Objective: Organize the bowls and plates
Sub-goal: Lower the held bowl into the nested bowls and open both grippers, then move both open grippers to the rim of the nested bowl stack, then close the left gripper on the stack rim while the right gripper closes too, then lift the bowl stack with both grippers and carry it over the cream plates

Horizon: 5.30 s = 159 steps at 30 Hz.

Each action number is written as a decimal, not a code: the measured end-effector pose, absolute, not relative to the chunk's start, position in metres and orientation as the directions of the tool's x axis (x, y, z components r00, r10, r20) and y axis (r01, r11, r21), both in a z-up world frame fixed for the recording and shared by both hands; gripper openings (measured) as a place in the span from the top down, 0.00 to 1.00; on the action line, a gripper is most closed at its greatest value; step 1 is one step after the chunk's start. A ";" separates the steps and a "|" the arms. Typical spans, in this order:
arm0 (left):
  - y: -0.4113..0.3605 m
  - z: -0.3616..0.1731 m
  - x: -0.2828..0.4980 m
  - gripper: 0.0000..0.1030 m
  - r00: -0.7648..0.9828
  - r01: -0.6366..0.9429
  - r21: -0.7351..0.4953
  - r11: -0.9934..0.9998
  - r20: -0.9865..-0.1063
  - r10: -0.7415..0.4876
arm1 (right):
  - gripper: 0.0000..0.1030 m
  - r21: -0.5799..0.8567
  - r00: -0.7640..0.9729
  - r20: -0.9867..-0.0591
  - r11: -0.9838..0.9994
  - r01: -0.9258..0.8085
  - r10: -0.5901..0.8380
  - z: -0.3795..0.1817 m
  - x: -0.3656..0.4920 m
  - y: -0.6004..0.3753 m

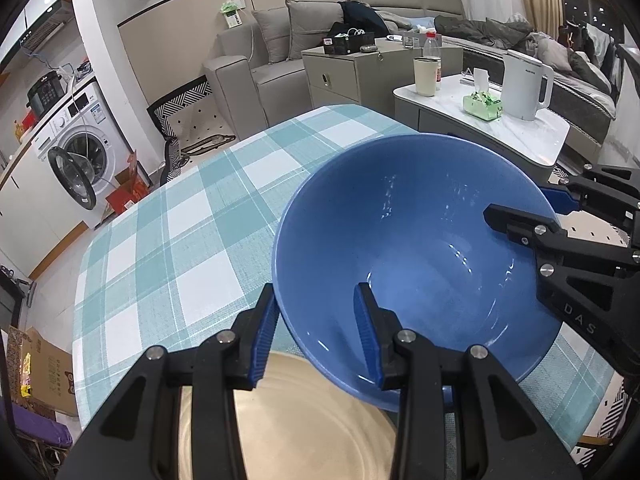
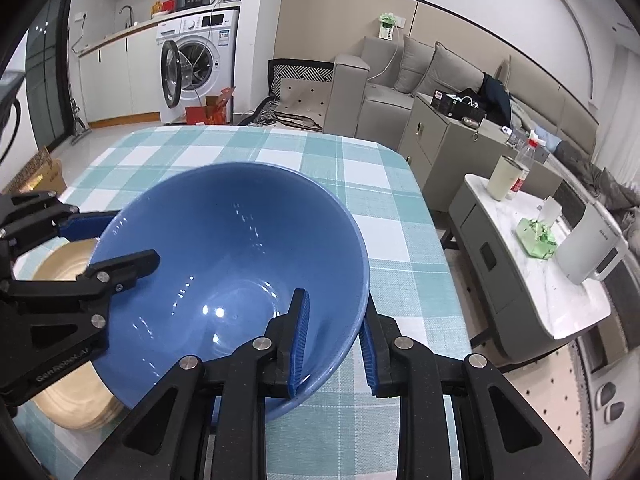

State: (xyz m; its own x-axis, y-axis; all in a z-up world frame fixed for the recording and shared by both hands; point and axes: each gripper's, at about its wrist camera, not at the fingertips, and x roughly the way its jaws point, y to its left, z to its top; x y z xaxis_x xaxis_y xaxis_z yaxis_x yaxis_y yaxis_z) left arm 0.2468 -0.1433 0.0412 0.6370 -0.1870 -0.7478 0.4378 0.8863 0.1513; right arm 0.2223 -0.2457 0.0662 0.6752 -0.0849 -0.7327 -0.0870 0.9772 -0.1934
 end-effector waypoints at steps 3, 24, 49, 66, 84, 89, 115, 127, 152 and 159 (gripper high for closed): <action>-0.143 0.041 0.246 0.64 0.638 0.438 0.153 0.886 -0.747 -0.187 | 0.76 -0.210 0.674 -0.732 0.974 -0.085 -0.099 0.063 0.223 -0.245; -0.123 0.061 0.228 0.03 0.686 0.407 0.034 0.913 -0.671 -0.281 | 0.02 0.183 0.674 -0.705 0.975 -0.130 0.222 0.068 0.206 -0.291; -0.096 0.044 0.222 0.03 0.688 0.292 -0.065 0.954 -0.679 -0.257 | 0.00 0.330 0.661 -0.642 0.918 -0.218 0.388 0.057 0.187 -0.300; -0.104 0.033 0.223 0.03 0.656 0.296 -0.100 0.950 -0.701 -0.279 | 0.13 0.490 0.605 -0.637 0.857 -0.160 0.478 0.034 0.202 -0.308; -0.116 0.028 0.226 0.03 0.623 0.321 -0.136 0.937 -0.715 -0.317 | 0.25 0.510 0.610 -0.623 0.846 -0.159 0.490 0.031 0.205 -0.306; -0.117 0.027 0.226 0.03 0.625 0.322 -0.146 0.935 -0.710 -0.326 | 0.26 0.509 0.613 -0.621 0.846 -0.158 0.488 0.030 0.205 -0.307; -0.118 0.026 0.225 0.49 0.588 0.351 -0.214 0.911 -0.707 -0.393 | 0.40 0.496 0.624 -0.621 0.855 -0.155 0.474 0.031 0.203 -0.304; -0.118 0.027 0.225 0.50 0.595 0.352 -0.191 0.916 -0.711 -0.376 | 0.41 0.455 0.636 -0.633 0.877 -0.156 0.442 0.035 0.198 -0.298; -0.123 0.031 0.217 0.50 0.618 0.351 -0.133 0.927 -0.710 -0.337 | 0.41 0.432 0.644 -0.631 0.885 -0.172 0.433 0.043 0.196 -0.295; -0.124 0.035 0.215 0.50 0.626 0.356 -0.127 0.926 -0.704 -0.336 | 0.41 0.426 0.653 -0.624 0.888 -0.176 0.429 0.046 0.195 -0.296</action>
State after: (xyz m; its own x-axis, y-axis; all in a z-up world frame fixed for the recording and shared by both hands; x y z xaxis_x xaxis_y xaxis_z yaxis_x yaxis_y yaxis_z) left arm 0.2145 -0.1242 0.0350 0.6257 -0.3364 -0.7038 0.3555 0.9261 -0.1266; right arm 0.1952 -0.2956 0.0457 0.6529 0.4289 -0.6244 -0.1757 0.8876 0.4259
